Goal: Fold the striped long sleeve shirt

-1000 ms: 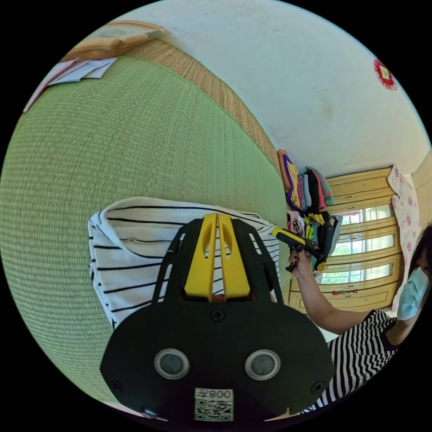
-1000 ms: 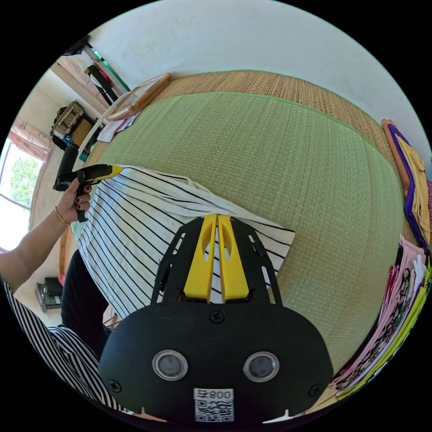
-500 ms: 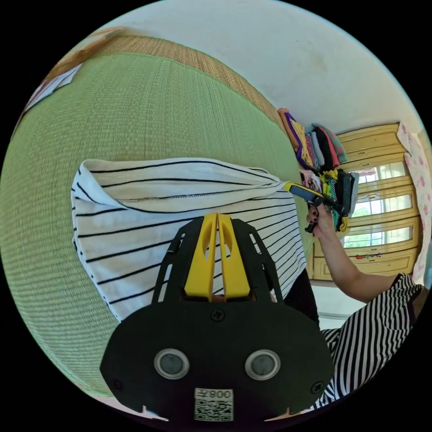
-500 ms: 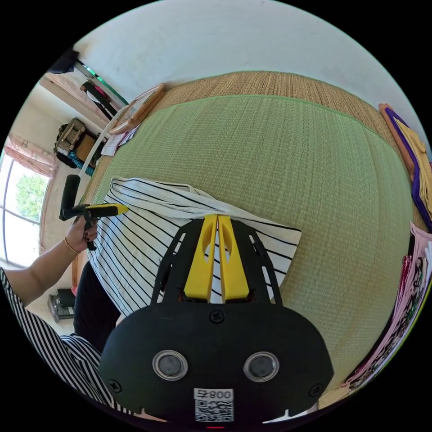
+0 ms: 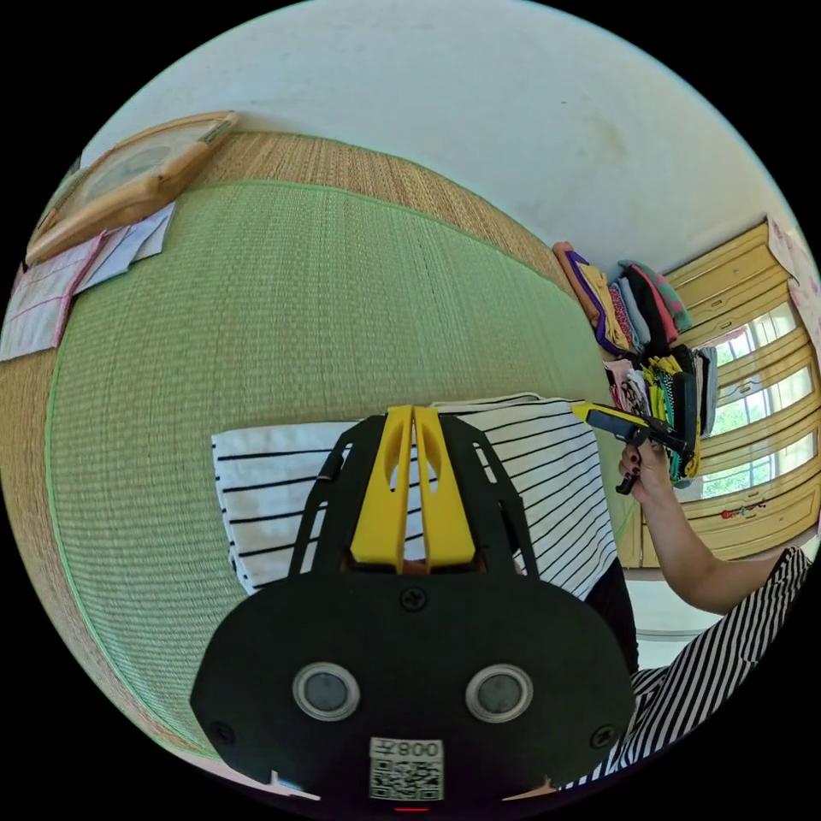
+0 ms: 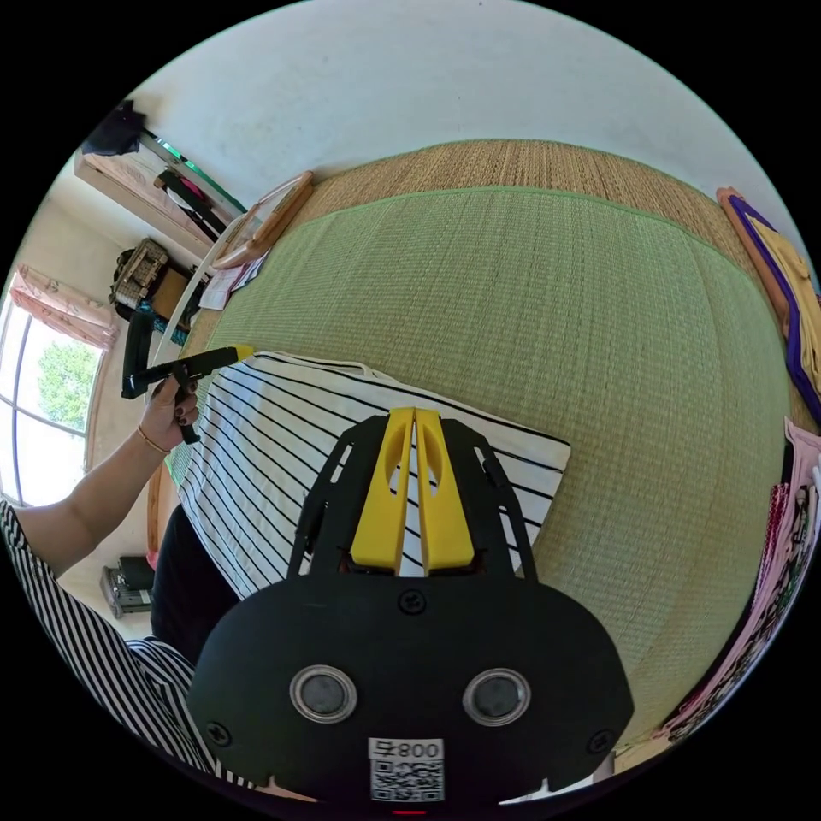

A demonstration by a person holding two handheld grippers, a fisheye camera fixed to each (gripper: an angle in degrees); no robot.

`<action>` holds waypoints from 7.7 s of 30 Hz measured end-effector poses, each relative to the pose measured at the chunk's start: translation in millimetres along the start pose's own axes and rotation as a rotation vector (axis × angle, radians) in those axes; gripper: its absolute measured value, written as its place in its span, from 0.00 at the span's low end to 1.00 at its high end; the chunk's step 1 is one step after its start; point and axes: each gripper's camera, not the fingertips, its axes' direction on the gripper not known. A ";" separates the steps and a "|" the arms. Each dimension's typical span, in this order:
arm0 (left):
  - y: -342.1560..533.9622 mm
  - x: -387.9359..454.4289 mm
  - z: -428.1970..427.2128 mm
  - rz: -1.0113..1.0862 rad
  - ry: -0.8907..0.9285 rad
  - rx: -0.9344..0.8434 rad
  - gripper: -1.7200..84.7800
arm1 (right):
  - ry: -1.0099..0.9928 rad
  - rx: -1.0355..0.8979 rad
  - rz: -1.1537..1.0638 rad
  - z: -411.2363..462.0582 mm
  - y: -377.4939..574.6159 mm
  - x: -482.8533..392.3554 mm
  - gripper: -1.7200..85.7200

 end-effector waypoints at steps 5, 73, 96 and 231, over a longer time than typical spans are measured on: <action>35.7 -13.9 -15.3 0.009 -0.043 -0.001 0.02 | 0.017 -0.007 0.023 8.8 11.7 13.6 0.02; 480.6 -196.8 -243.9 -0.328 0.027 -0.145 0.03 | -0.266 -0.109 0.249 68.6 333.6 126.9 0.10; 481.9 -138.3 -381.5 -0.344 0.003 -0.149 0.03 | -0.331 -0.187 0.263 106.0 352.9 124.1 0.03; 144.4 538.7 -591.5 0.422 0.254 -0.294 0.03 | -0.577 -0.027 0.474 170.0 120.9 237.7 0.04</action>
